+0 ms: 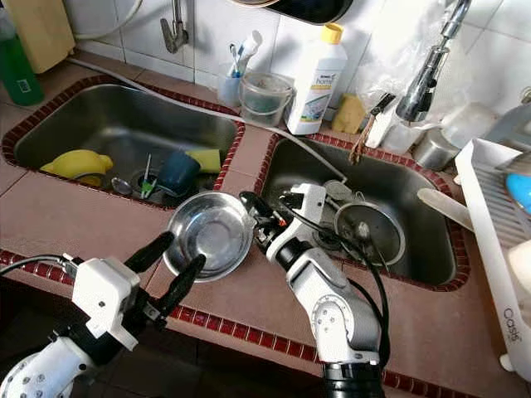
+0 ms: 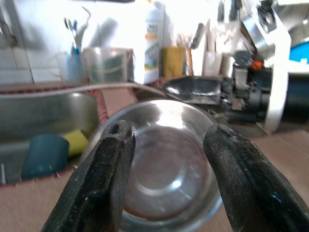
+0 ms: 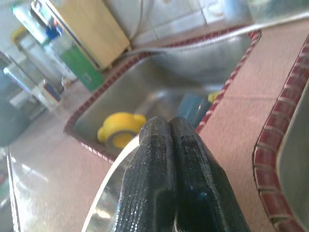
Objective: Kitchen organization
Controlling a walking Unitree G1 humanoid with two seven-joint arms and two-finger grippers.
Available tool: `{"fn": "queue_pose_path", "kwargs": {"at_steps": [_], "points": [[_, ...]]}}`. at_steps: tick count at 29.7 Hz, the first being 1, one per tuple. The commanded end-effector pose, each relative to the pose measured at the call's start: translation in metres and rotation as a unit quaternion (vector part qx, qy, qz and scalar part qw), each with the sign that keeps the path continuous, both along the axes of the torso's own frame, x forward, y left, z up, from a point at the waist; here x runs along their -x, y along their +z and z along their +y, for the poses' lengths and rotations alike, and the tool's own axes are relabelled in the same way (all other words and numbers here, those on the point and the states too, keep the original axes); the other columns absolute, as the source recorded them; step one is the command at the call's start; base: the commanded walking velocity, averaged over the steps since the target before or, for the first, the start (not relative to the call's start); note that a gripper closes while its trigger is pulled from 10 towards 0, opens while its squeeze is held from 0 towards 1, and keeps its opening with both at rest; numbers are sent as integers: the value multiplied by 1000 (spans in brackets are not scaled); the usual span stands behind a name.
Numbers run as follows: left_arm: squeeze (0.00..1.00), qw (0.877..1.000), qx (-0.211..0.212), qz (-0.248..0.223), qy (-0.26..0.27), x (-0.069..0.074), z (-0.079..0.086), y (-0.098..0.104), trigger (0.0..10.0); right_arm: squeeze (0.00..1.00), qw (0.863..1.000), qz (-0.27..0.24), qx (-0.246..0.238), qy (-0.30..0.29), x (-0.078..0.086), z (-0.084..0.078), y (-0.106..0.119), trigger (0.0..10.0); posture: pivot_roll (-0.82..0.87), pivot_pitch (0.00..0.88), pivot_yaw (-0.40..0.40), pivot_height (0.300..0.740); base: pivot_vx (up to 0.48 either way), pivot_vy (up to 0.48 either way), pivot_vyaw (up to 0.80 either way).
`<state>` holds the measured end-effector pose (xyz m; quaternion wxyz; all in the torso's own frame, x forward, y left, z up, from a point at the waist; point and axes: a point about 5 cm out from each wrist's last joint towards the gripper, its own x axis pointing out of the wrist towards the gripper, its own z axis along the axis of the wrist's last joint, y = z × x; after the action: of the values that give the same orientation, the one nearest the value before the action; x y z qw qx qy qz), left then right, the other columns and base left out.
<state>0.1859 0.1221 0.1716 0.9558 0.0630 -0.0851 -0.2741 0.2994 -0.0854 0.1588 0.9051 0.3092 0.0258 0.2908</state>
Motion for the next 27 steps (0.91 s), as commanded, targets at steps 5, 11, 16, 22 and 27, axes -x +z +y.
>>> {"fn": "queue_pose_path", "kwargs": {"at_steps": [5,11,16,22,27], "points": [[0,1000,7,2,-3,0,-2,1,10000,0,1000,-15,-16,-11,2,-6,6,0,-29,121,-155,732,0,0,0],[0,1000,9,1,-4,-2,-2,3,10000,0,1000,-3,-19,-9,9,-5,0,0,-35,123,-150,732,0,0,0],[0,1000,10,1,-5,-3,-2,3,10000,1000,1000,11,-26,-9,10,-4,-3,10000,-37,125,-146,732,0,0,0],[0,1000,8,-1,-5,-4,-1,3,10000,1000,999,15,0,-31,8,-7,-6,10000,-37,125,-145,732,0,0,0],[0,1000,8,-1,-5,-5,-2,3,10000,1000,998,11,30,-55,7,-10,-7,10000,-39,123,-148,732,0,0,0]]}}
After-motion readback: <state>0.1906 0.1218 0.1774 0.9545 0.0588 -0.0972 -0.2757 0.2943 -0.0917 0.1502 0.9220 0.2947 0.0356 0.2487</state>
